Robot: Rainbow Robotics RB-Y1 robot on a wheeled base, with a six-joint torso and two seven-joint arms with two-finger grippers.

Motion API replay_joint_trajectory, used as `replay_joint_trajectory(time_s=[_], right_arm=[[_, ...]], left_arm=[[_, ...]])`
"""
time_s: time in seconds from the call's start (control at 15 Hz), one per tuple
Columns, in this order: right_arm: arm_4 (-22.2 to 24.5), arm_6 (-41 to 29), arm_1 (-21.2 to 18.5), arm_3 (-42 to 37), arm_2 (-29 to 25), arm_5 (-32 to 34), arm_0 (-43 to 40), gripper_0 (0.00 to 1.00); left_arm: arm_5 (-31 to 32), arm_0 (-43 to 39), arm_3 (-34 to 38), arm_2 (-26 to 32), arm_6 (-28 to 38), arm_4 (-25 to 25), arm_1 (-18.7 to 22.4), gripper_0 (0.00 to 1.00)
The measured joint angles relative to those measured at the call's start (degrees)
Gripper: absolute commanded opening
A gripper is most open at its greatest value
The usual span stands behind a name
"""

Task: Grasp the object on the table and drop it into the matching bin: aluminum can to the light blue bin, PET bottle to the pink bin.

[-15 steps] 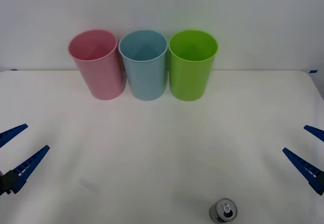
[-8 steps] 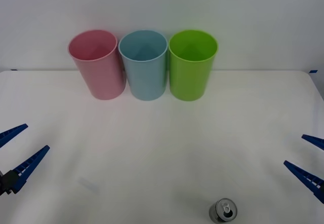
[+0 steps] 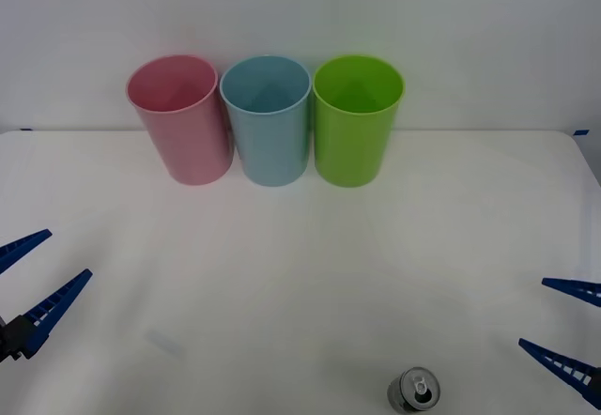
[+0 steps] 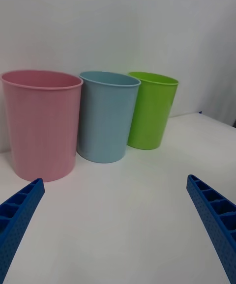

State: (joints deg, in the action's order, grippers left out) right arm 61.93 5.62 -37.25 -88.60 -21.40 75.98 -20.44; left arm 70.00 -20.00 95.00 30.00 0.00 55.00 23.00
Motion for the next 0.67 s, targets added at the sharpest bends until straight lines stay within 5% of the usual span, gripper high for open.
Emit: replay_joint_trajectory(time_s=[0.33,0.67], right_arm=[[6.38,1.61,-0.13,0.03,1.03,5.09,1.04,1.00],[7.55,3.03,-1.61,0.02,4.47,8.74,1.36,1.00]], left_arm=[[0.00,0.00,0.00,0.00,0.00,0.00,0.00,1.00],[0.00,0.00,0.00,0.00,0.00,0.00,0.00,1.00]])
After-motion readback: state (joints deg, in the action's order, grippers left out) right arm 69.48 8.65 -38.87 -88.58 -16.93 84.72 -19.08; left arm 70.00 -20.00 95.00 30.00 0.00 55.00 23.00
